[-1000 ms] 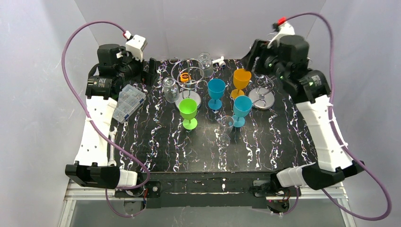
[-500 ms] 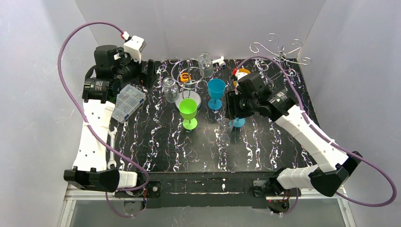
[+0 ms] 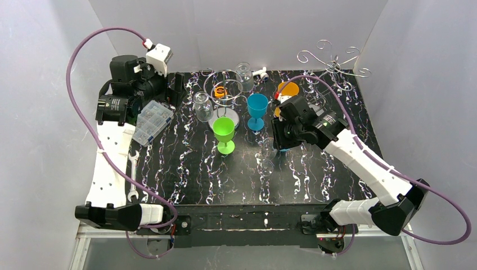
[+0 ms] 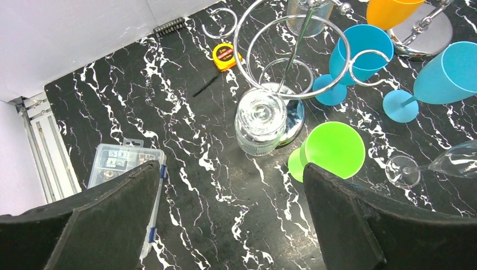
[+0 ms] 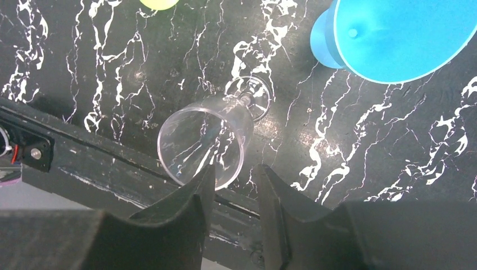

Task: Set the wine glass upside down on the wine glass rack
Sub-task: Pick up the wine glass at the center of the board.

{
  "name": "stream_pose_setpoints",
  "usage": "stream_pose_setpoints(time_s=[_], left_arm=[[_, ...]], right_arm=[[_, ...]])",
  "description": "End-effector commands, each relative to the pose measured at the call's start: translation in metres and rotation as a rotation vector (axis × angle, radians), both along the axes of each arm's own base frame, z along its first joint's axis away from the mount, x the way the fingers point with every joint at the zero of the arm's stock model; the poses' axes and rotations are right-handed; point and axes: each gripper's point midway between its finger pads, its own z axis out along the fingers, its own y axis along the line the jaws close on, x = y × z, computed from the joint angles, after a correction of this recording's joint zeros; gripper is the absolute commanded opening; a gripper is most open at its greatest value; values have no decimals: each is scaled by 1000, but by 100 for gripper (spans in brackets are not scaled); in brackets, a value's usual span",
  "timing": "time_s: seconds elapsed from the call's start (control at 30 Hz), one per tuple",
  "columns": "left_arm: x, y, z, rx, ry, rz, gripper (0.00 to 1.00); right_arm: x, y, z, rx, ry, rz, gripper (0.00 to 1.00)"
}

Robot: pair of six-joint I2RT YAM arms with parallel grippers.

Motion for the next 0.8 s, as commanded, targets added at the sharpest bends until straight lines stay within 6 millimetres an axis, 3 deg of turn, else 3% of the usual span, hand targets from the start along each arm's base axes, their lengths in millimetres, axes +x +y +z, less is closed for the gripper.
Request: stream_pose_setpoints(time_s=[0.0,0.2,0.4,0.47,0.53,0.77], left_arm=[[-22,-4,20,-23,-47,-31,98],[-31,-9,16,-47,-28,-56,98],[-44,-16,12,-82,-1,-85,98],[-48,-18,11,-95,10,-95,98],[-51,-21,14,-109,12,-108,98],[-62,-38,36,-202,15,-171,98]], right_arm=[[12,2,-4,-18,-44,-11,40],[15,6,-18,-24,-30,-8,33],[11,4,-20,-14,-29,-12,10],[11,3,-11,2,-49,-14,2],[11,0,5,14,-81,-20,1],[5,-7,86,113,-216,5,1]])
